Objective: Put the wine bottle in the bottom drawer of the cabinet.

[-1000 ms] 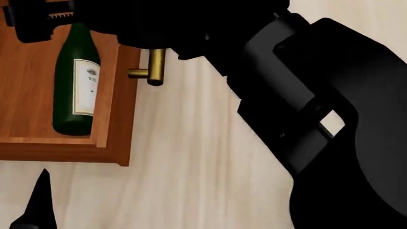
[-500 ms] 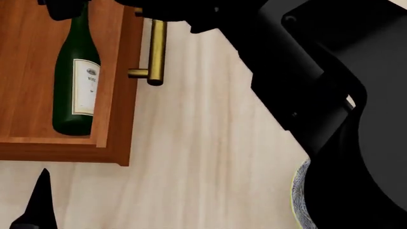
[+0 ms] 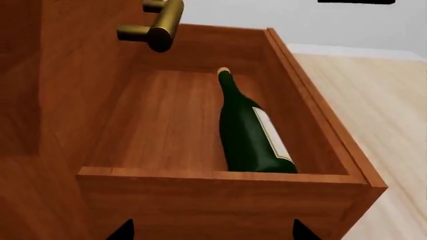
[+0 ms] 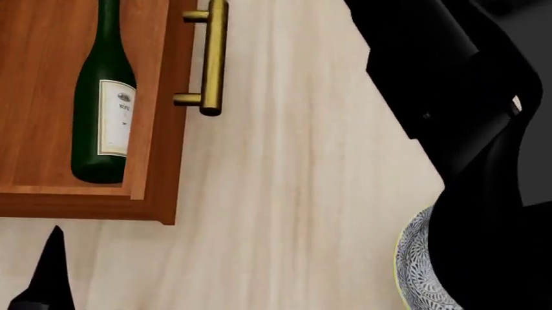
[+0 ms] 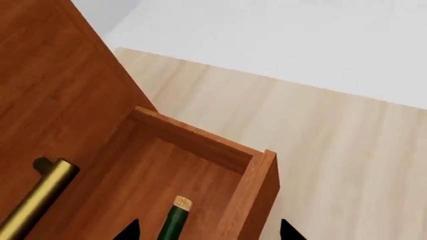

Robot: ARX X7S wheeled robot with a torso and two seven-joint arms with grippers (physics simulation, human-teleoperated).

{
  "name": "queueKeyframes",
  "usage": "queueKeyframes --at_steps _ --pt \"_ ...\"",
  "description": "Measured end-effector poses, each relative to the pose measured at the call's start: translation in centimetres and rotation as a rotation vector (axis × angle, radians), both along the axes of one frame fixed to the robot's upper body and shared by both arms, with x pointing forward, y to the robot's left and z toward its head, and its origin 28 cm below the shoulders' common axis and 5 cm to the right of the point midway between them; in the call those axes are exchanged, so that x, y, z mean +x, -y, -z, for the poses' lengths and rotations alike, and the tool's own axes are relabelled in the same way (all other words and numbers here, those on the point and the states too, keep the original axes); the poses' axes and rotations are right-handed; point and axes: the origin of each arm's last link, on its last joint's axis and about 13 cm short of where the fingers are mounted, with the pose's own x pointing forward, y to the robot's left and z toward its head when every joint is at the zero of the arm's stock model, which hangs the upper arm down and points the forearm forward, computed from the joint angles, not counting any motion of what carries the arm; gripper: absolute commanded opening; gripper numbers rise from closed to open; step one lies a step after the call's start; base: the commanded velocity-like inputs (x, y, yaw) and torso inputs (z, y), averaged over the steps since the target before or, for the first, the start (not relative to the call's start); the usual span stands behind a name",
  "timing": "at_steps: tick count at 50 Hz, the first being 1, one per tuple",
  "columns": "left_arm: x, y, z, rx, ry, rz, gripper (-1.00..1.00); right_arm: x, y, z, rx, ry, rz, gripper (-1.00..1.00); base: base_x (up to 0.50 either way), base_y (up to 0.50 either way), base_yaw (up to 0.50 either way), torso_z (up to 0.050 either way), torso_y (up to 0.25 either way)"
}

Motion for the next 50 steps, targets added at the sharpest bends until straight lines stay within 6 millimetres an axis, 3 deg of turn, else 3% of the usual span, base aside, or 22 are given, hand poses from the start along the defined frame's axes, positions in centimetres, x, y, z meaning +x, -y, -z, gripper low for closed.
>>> queueKeyframes --at_steps 9,27,50 --pt "-0.3 0.0 -0.6 0.016 0.011 -0.009 1.0 -0.6 1.1 -1.1 -0.001 0.046 0.025 1.0 0.0 0.0 0.0 0.0 0.0" --pt "-2.0 -0.2 -2.5 0.067 0.048 -0.039 1.0 -2.4 4.2 -1.3 0.008 0.103 0.102 1.0 0.0 0.0 0.0 0.0 0.0" --pt "-4.6 0.2 -2.7 0.103 0.043 -0.017 1.0 -5.9 7.0 -1.4 0.026 0.157 0.162 1.0 0.0 0.0 0.0 0.0 0.0"
